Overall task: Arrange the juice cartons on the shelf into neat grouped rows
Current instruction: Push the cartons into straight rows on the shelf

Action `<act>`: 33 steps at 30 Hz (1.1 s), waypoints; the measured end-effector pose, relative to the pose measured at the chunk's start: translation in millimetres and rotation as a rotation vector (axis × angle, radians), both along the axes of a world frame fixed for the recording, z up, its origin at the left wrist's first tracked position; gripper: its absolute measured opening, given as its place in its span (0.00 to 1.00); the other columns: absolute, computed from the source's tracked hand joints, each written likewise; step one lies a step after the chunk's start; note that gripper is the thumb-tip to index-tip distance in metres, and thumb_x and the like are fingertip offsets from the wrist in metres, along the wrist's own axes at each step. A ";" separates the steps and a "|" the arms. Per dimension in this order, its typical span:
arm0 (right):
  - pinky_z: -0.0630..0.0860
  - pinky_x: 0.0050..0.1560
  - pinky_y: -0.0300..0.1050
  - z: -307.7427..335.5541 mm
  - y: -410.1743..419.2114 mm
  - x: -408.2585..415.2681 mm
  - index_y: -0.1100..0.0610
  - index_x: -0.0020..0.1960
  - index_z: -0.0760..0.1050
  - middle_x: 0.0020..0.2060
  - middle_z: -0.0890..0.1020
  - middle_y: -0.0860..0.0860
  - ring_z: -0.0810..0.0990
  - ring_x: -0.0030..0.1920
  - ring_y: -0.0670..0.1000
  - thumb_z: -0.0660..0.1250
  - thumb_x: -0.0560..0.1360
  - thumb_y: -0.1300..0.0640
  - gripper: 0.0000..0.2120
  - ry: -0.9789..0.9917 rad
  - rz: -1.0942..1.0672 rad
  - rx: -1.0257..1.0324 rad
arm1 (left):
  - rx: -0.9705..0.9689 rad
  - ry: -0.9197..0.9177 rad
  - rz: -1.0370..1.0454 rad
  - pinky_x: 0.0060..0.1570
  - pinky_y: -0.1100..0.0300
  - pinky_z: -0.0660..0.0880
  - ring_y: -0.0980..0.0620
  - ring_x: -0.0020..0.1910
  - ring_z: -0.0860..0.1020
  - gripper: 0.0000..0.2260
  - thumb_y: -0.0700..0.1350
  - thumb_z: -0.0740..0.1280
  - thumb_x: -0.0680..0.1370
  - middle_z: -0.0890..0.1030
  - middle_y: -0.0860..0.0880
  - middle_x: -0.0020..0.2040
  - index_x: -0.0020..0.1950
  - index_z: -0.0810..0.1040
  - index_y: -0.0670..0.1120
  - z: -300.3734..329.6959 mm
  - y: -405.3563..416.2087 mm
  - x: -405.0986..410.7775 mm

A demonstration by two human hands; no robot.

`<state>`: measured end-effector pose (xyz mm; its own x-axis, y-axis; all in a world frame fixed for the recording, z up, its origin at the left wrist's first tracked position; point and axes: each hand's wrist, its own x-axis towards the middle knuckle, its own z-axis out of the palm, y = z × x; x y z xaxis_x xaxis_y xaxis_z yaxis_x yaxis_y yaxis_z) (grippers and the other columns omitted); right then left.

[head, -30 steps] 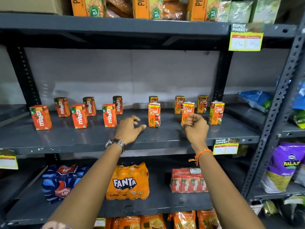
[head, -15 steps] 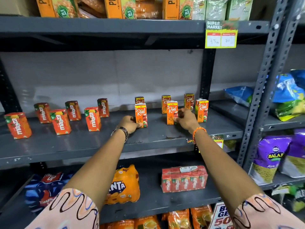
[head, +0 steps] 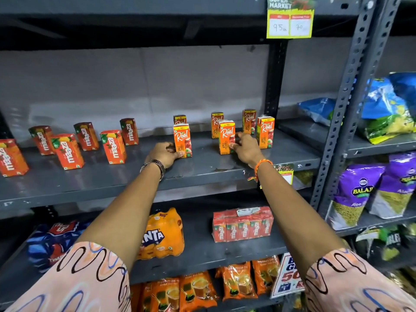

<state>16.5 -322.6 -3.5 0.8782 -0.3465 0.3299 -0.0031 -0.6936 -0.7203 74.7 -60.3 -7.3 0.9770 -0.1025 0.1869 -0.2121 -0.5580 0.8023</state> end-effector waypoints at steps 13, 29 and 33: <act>0.75 0.64 0.54 2.4 0.6 1.5 0.60 0.66 0.72 0.61 0.80 0.61 0.78 0.63 0.62 0.67 0.78 0.60 0.17 0.011 -0.019 -0.064 | 0.051 -0.038 0.000 0.61 0.45 0.74 0.47 0.57 0.80 0.11 0.53 0.75 0.72 0.85 0.50 0.55 0.52 0.80 0.53 -0.2 -0.3 -1.5; 0.75 0.62 0.53 4.4 5.9 -5.7 0.62 0.65 0.72 0.60 0.81 0.61 0.78 0.63 0.62 0.64 0.79 0.62 0.15 0.005 0.008 -0.049 | 0.112 -0.053 0.029 0.58 0.46 0.76 0.46 0.55 0.81 0.15 0.55 0.74 0.72 0.85 0.49 0.54 0.55 0.81 0.52 1.2 -0.1 -8.8; 0.73 0.63 0.54 6.5 4.3 -9.8 0.61 0.68 0.69 0.62 0.80 0.60 0.77 0.64 0.61 0.66 0.78 0.61 0.19 0.009 0.029 0.023 | 0.111 0.013 0.014 0.66 0.46 0.71 0.45 0.65 0.77 0.29 0.53 0.75 0.72 0.79 0.46 0.66 0.71 0.72 0.48 8.2 6.9 -18.5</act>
